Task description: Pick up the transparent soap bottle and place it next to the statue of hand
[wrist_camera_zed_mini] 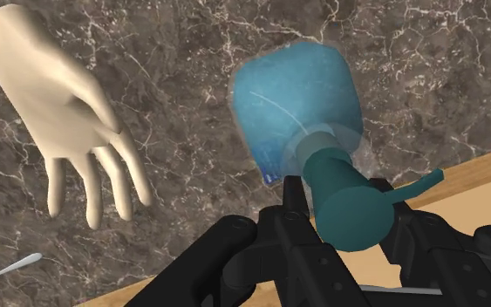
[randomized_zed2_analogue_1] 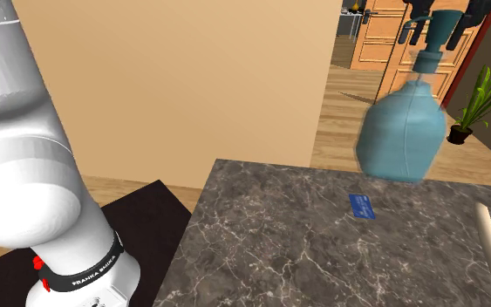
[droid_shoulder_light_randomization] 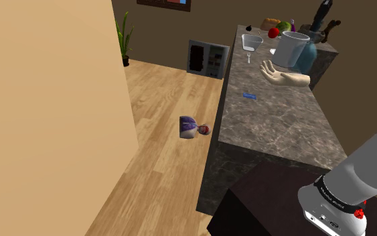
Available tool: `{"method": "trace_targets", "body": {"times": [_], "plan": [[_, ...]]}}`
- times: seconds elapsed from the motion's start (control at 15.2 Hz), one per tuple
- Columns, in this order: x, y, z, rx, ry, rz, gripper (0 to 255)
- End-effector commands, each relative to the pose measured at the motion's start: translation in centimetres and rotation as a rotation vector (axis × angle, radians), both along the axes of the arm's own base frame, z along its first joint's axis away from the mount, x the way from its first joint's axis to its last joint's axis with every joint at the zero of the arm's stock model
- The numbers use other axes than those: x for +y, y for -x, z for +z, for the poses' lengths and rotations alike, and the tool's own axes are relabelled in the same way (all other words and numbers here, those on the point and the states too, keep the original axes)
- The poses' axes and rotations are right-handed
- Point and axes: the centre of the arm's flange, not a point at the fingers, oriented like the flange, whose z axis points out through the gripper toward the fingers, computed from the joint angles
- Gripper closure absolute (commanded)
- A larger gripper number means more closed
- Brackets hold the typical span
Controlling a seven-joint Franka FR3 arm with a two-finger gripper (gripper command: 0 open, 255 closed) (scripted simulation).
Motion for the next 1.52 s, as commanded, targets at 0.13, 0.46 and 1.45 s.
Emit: {"method": "trace_targets", "body": {"times": [0.13, 0.46, 1.45], "plan": [[-3.7, -3.3, -1.8, 0.0, 0.0, 0.002, 255], [-8.3, -7.6, -3.8, 0.0, 0.0, 0.002, 255], [-8.9, -8.1, -11.5, 0.0, 0.0, 0.002, 255]]}}
